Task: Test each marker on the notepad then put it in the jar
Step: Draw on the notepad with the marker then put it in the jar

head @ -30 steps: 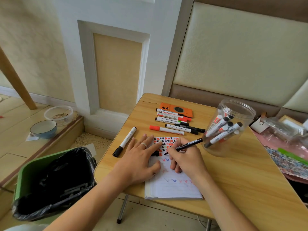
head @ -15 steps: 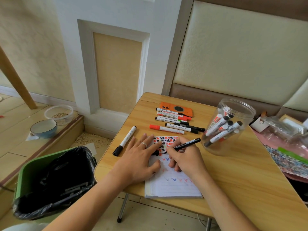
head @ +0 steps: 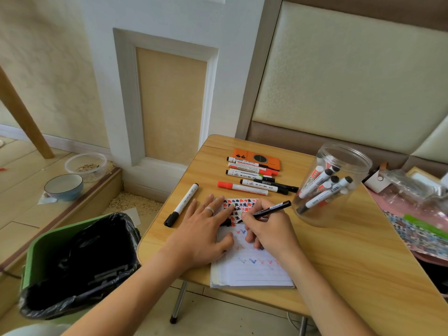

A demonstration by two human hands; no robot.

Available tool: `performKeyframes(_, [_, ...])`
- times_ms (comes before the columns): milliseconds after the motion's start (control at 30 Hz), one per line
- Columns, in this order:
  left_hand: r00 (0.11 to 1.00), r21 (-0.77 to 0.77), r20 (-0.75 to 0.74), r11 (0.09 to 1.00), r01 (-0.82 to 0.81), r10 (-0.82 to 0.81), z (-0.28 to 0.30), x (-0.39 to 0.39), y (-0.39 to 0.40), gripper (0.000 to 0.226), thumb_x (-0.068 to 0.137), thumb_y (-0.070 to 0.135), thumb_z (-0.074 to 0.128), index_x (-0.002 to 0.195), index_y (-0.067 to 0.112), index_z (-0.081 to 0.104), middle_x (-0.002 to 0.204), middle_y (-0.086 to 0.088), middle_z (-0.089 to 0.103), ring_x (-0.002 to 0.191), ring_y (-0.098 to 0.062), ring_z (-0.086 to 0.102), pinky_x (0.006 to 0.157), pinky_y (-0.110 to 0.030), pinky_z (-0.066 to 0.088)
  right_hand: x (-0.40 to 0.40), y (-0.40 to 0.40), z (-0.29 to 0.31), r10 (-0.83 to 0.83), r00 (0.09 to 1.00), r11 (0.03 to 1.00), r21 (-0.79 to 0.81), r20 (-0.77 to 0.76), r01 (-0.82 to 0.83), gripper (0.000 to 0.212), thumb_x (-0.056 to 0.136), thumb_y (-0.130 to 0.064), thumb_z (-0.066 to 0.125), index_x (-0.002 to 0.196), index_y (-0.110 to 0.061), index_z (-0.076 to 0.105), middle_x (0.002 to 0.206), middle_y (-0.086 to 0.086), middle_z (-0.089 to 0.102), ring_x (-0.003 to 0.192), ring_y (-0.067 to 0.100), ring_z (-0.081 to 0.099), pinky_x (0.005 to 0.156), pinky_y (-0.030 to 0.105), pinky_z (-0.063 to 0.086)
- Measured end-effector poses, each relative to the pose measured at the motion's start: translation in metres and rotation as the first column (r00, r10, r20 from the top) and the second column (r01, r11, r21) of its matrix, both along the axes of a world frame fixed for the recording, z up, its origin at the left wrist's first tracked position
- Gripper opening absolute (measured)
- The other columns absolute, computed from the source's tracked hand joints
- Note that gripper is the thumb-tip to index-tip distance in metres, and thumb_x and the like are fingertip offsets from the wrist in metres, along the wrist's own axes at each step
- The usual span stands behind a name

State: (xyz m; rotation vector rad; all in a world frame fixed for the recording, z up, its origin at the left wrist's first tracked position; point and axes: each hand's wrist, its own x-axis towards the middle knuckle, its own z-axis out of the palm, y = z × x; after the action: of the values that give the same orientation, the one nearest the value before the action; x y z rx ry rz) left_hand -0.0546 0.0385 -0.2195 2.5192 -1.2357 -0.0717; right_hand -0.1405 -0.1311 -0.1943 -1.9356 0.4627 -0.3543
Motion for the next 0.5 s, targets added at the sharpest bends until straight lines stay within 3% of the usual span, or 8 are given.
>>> performKeyframes(500, [1.000,-0.002,-0.001,1.000,0.004,-0.004,-0.0005,0.0008,-0.0002,0.088,0.078,0.068,0.012,0.161,0.038,0.012,0.170,0.004,0.003,0.155,-0.011,-0.013,0.125,-0.043,-0.013,0.0007,0.0009,-0.0006,0.009,1.000,1.000,-0.008,0.025,-0.009,0.014,0.096,-0.020,0.069,0.089,-0.013,0.060,0.059,0.017,0.067,0.042,0.023,0.052,0.040,0.026,0.040])
